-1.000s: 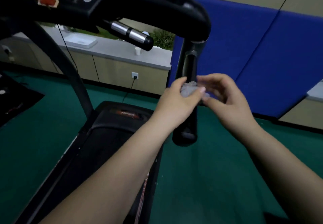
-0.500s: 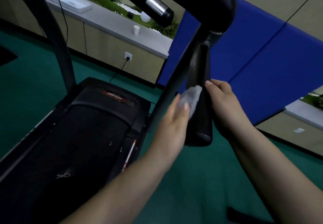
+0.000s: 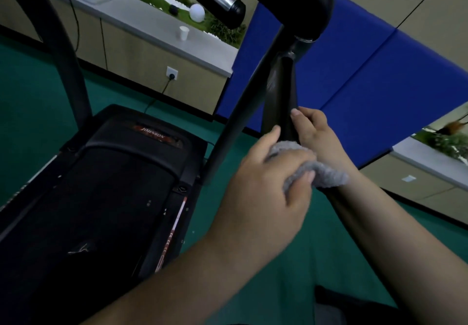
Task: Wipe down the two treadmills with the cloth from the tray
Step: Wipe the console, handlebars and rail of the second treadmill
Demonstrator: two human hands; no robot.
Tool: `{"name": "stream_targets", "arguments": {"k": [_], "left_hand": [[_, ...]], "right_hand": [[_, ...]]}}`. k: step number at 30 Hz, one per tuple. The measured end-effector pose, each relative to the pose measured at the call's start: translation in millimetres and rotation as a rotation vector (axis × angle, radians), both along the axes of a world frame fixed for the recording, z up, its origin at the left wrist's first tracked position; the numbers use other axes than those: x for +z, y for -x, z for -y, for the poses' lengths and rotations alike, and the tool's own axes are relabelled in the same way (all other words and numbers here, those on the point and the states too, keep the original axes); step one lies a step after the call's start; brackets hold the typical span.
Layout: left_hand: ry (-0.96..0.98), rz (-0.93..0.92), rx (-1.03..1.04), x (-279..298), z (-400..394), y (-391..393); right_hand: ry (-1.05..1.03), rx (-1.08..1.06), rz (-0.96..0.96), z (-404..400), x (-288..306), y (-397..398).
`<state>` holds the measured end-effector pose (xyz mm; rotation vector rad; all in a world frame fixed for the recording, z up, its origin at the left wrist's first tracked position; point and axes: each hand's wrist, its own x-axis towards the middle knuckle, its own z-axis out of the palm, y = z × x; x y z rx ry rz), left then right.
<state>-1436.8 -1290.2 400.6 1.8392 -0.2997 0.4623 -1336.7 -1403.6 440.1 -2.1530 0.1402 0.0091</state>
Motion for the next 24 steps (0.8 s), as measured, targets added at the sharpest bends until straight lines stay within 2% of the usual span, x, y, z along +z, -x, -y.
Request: {"name": "stream_targets", "arguments": {"k": [2,4,6,10,12,16,18,21,24], "left_hand": [[-0.043,-0.066,0.006,8,1,-14],[0.075,-0.095,0.011,4,-1,-23],[0.193,-0.043,0.001,-7,-5,-15],[0.194,0.137,-0.017,-31,0,18],[0.267,0.146,-0.04,-30,5,17],[0.627,-0.243,-0.113,-29,3,-42],[0.697,-0.371,-0.178,-36,-2,-70],[0.642,-0.384,-0.099,-44,3,-53],[0.757,-0.32,-0.079,-49,8,-15]], "right_hand": [[-0.032,-0.005,0.0,-1,1,1],[-0.135,-0.051,-0.018,-2,2,3],[-0.127,-0.054,-0.036,-2,3,5],[-0.074,-0.033,-0.003,0,5,8],[-0.06,-0.056,-0.006,-6,6,7],[-0.192,-0.133,-0.057,-20,8,9],[-0.189,-0.134,-0.072,-22,9,11],[-0.159,-0.144,-0.065,-24,10,11],[-0.094,-0.153,-0.039,-28,12,13]]}}
